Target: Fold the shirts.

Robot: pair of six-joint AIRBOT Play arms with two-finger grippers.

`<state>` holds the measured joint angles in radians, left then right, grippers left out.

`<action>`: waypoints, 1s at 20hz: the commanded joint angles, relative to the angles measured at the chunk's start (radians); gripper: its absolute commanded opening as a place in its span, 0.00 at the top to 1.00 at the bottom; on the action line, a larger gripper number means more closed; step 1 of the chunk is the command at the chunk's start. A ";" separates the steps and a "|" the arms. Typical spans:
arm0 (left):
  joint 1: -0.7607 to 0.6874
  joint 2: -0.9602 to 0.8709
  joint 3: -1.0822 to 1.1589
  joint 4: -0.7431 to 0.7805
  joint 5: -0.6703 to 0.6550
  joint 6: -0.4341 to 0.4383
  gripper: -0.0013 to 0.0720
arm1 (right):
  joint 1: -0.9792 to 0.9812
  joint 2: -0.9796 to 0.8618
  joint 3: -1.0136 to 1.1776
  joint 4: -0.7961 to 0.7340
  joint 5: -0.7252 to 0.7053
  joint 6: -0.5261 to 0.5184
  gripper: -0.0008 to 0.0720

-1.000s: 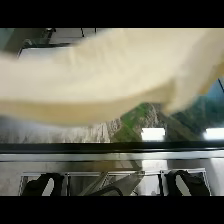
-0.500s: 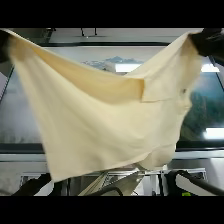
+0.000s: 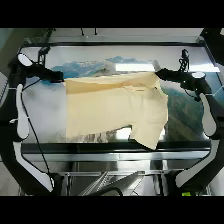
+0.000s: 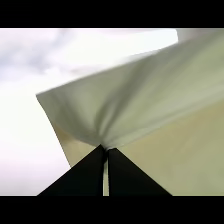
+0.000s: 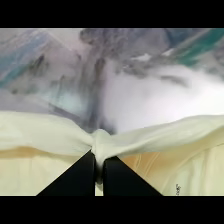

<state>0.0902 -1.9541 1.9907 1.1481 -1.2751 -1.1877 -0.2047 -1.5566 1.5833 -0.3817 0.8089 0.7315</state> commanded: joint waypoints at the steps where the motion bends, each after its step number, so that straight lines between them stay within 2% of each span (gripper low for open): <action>1: -0.035 -0.132 0.075 0.027 -0.001 0.003 0.97 | -0.020 -0.087 0.031 0.012 0.005 0.008 0.95; 4: -0.058 -0.126 0.032 0.192 -0.006 -0.042 0.96 | -0.055 -0.087 0.030 -0.124 0.123 0.090 0.95; 7: -0.076 -0.127 0.003 0.218 -0.003 -0.044 0.96 | -0.061 -0.087 0.025 -0.283 0.176 0.164 0.95; 13: -0.126 -0.128 0.042 0.223 0.011 -0.040 0.96 | -0.039 -0.091 0.021 -0.304 0.194 0.175 0.95; 14: -0.132 -0.128 0.061 0.224 -0.006 -0.040 0.96 | -0.036 -0.087 0.021 -0.304 0.195 0.178 0.78; 15: -0.136 -0.126 0.082 0.224 -0.041 -0.039 0.95 | -0.037 -0.077 0.021 -0.304 0.195 0.198 0.56; 16: -0.136 -0.114 0.093 0.237 -0.073 -0.041 0.55 | -0.041 -0.061 0.021 -0.309 0.196 0.215 0.53; 17: -0.136 -0.090 0.087 0.282 -0.090 -0.087 0.01 | -0.050 -0.039 0.021 -0.318 0.203 0.229 0.53; 19: -0.122 -0.010 0.008 0.385 -0.100 -0.220 0.03 | -0.085 0.026 0.021 -0.379 0.242 0.325 0.45; 20: -0.105 0.029 -0.043 0.381 -0.115 -0.253 0.03 | -0.107 0.058 0.021 -0.422 0.283 0.365 0.45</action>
<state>-0.0322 -2.0010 2.0171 1.4494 -1.3445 -1.3193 -0.2745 -1.5669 1.6039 -0.7208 1.0271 0.9874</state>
